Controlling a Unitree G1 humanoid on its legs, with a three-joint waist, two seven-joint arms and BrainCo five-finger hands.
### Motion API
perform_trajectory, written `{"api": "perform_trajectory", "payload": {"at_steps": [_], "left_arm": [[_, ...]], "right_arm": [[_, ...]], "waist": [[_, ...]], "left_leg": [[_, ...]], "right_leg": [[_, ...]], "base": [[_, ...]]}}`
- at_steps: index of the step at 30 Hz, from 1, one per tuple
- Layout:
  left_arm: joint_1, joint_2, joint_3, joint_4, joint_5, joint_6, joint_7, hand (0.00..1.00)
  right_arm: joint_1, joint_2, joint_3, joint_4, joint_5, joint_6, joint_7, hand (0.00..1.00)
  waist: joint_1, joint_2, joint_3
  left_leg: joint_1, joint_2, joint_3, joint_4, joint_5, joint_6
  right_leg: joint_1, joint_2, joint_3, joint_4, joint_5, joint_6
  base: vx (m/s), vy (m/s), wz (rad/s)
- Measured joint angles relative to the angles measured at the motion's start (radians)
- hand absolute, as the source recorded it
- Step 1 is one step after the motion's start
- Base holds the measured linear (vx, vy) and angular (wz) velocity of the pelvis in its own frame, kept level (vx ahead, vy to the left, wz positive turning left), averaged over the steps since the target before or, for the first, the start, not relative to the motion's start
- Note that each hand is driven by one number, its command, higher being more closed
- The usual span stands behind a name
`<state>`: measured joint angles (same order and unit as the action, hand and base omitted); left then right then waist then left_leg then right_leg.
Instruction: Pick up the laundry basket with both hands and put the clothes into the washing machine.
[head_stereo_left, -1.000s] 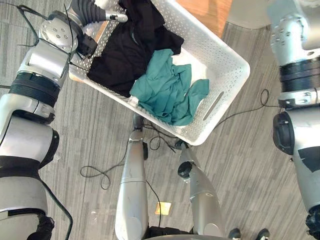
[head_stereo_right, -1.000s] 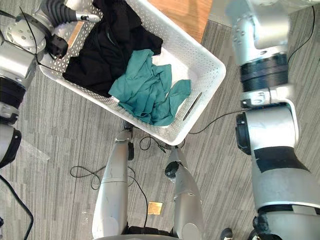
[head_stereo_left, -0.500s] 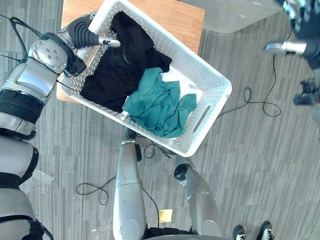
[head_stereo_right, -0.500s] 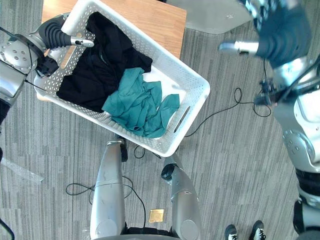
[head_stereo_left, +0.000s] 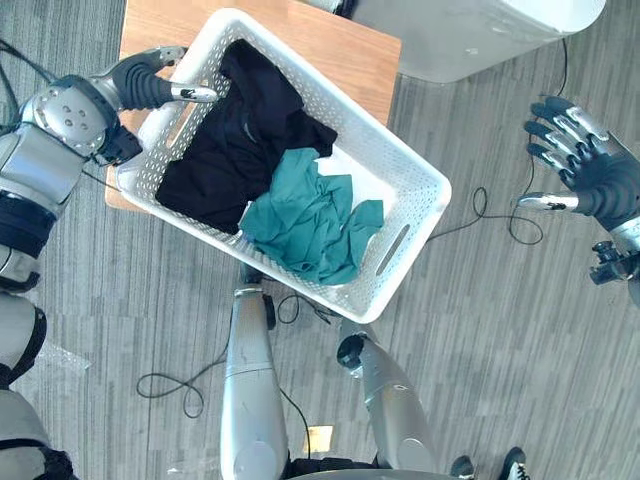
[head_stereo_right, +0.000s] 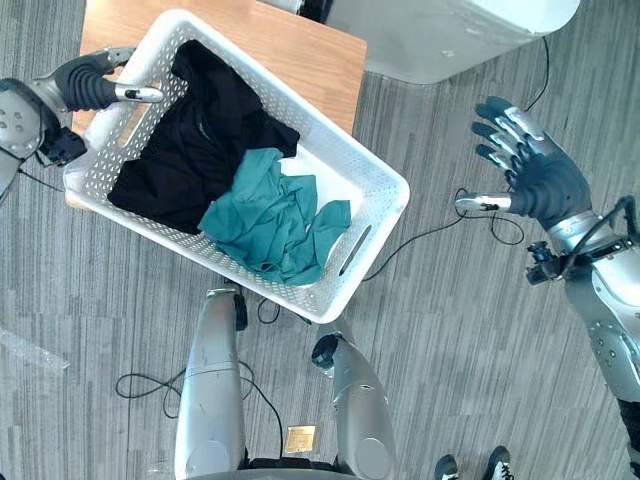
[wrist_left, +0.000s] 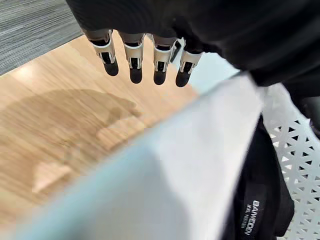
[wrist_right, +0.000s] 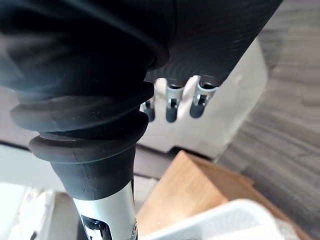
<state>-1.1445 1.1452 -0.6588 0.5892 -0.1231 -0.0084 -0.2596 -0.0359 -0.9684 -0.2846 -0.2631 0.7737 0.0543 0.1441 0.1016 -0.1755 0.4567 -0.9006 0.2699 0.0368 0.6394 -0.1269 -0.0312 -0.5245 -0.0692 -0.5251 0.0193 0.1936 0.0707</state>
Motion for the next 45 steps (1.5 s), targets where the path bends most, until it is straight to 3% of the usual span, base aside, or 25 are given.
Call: {"api": "perform_trajectory", "payload": {"at_steps": [7,15,21,26,31,36,41,45], "left_arm": [[0.123,0.045,0.119,-0.030,0.001,-0.002,-0.002,0.00],[0.161,0.045,0.166,-0.030,0.020,0.005,0.005,0.00],[0.149,0.011,0.191,-0.021,0.027,0.006,0.025,0.00],[0.085,-0.036,0.188,0.010,0.027,0.046,0.065,0.00],[0.034,-0.065,0.166,0.011,0.027,0.056,0.086,0.00],[-0.019,-0.097,0.149,0.052,0.025,0.071,0.096,0.00],[-0.091,-0.143,0.105,0.053,0.002,0.077,0.114,0.00],[-0.157,-0.180,0.073,0.049,-0.042,0.077,0.115,0.00]], "right_arm": [[0.097,0.141,0.041,0.042,-0.029,0.032,0.008,0.00],[0.146,0.416,0.380,0.144,-0.029,0.092,0.038,0.00],[0.139,0.514,0.510,0.145,-0.005,0.107,0.040,0.00],[0.111,0.578,0.574,0.145,0.043,0.106,0.027,0.00],[0.100,0.608,0.587,0.147,0.060,0.105,-0.007,0.00],[-0.037,0.622,0.590,0.235,0.060,0.105,-0.080,0.00],[-0.209,0.675,0.425,0.308,0.058,0.078,-0.171,0.00],[-0.417,0.681,0.242,0.382,0.052,0.014,-0.263,0.00]], "waist": [[-0.027,-0.014,-0.009],[-0.031,-0.031,-0.008],[-0.022,-0.031,-0.008],[-0.015,-0.033,-0.007],[-0.007,-0.033,-0.007],[-0.003,-0.032,-0.006],[0.026,-0.006,0.014],[0.052,0.023,0.046]], "left_leg": [[0.008,0.007,-0.002,0.003,-0.006,-0.007],[0.031,0.003,0.013,-0.031,-0.006,-0.024],[0.031,0.003,0.013,-0.032,-0.001,-0.019],[0.023,0.004,0.012,-0.027,-0.003,-0.018],[0.001,0.004,0.002,-0.024,-0.003,-0.017],[-0.008,0.007,-0.006,-0.021,-0.004,-0.018],[-0.045,0.011,-0.023,-0.005,-0.003,-0.018],[-0.069,0.012,-0.044,0.026,-0.006,-0.015]], "right_leg": [[0.007,0.009,0.004,-0.004,-0.001,0.001],[0.011,0.007,0.016,-0.024,-0.012,-0.010],[0.011,0.007,0.013,-0.023,-0.008,-0.014],[0.007,0.007,0.007,-0.023,-0.008,-0.014],[-0.006,0.011,0.000,-0.022,-0.009,-0.015],[-0.012,0.014,-0.007,-0.019,-0.015,-0.024],[-0.038,0.017,-0.022,-0.001,-0.022,-0.033],[-0.050,0.018,-0.034,0.023,-0.030,-0.037]], "base": [[0.03,-0.028,-0.02],[0.00,-0.030,-0.02],[0.00,-0.004,0.01],[0.00,0.000,0.00],[0.00,-0.002,0.01],[0.01,-0.004,0.02],[0.00,0.000,0.00],[0.00,0.010,0.02]]}}
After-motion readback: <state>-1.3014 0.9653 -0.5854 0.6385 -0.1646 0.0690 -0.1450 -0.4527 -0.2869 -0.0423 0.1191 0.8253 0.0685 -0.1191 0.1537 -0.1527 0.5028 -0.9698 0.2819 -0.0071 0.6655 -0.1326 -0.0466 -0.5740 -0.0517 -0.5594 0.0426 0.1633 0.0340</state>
